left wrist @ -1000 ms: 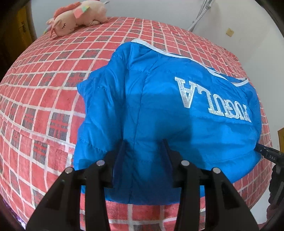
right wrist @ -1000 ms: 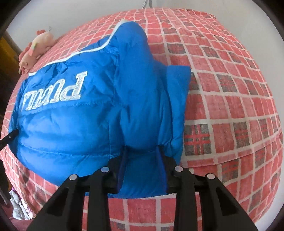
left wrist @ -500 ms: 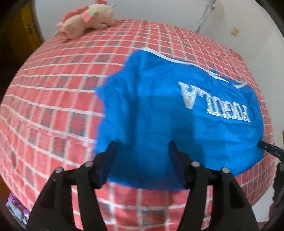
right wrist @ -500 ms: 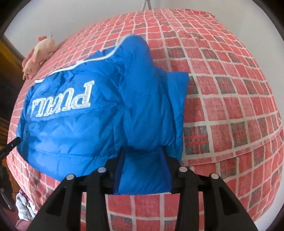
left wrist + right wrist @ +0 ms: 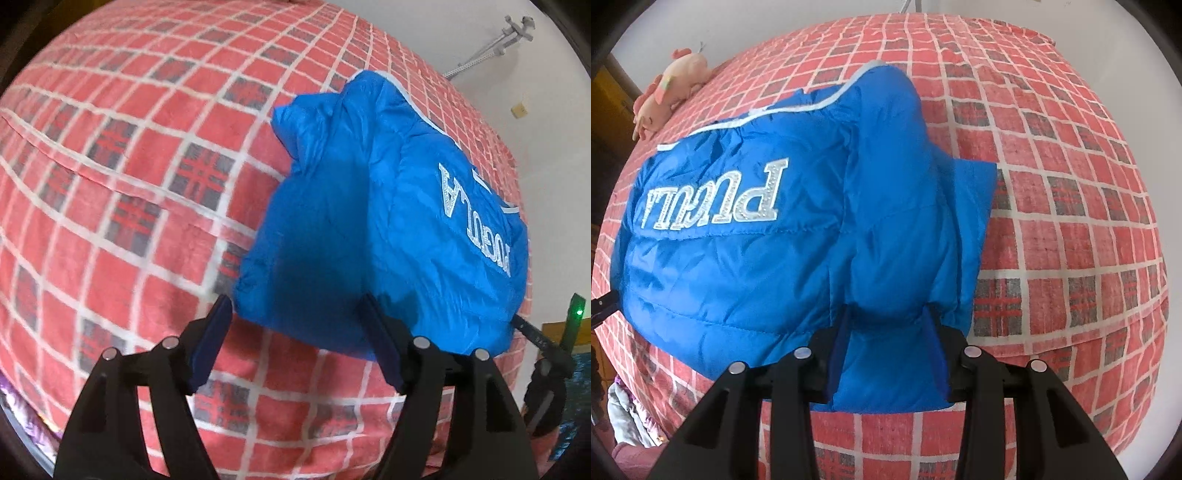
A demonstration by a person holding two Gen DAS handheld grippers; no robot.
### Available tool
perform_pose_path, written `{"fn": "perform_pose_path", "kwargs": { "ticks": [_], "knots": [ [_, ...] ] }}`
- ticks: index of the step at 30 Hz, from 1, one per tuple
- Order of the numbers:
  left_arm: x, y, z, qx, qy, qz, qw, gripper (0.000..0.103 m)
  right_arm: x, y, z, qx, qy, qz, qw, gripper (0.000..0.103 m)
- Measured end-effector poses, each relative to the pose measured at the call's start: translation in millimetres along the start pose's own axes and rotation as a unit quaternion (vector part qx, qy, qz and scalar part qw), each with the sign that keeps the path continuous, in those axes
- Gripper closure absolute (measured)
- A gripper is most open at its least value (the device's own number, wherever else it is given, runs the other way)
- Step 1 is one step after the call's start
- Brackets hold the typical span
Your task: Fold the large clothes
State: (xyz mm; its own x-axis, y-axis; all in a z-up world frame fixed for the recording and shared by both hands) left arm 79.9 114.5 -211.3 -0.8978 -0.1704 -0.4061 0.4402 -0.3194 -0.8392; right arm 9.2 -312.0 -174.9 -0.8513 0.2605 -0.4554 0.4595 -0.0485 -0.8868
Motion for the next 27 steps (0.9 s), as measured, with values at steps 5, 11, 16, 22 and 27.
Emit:
{"fn": "perform_pose_path", "kwargs": {
  "ticks": [5, 11, 16, 22, 27],
  "knots": [
    [1.9, 16.8, -2.1, 0.022, -0.022, -0.015, 0.9994, 0.026, 0.6, 1.2, 1.2, -0.002, 0.001, 0.000, 1.000, 0.063],
    [-4.0, 16.3, 9.1, 0.030, -0.001, -0.004, 0.9995, 0.055, 0.7, 3.5, -0.4, 0.003, -0.007, -0.001, 1.000, 0.062],
    [-7.3, 10.8, 15.7, 0.035, 0.013, 0.005, 0.9993, 0.071, -1.0, 5.9, -0.5, 0.002, -0.011, -0.002, 1.000, 0.062],
    [-4.3, 21.3, 7.3, 0.050, 0.005, -0.012, 0.9987, 0.056, 0.1, 7.6, -0.7, -0.001, -0.014, -0.001, 1.000, 0.062],
    [-1.1, 28.3, 2.6, 0.065, -0.011, -0.017, 0.9977, 0.056, 1.3, 9.0, 0.3, -0.004, -0.011, 0.003, 1.000, 0.062]
  ]
}}
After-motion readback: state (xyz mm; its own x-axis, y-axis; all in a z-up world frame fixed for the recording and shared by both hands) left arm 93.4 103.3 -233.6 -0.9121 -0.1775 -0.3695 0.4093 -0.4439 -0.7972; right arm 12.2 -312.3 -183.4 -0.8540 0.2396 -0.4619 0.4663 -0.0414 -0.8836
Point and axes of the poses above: each gripper's, at about its wrist camera, not at the fingertips, and y roughly the way its jaws point, z to its right, x to its underside, the point moved 7 cm from there along y, roughly the way its jaws point, and after that the axes turned 14 degrees about z, right-handed, at the moved point
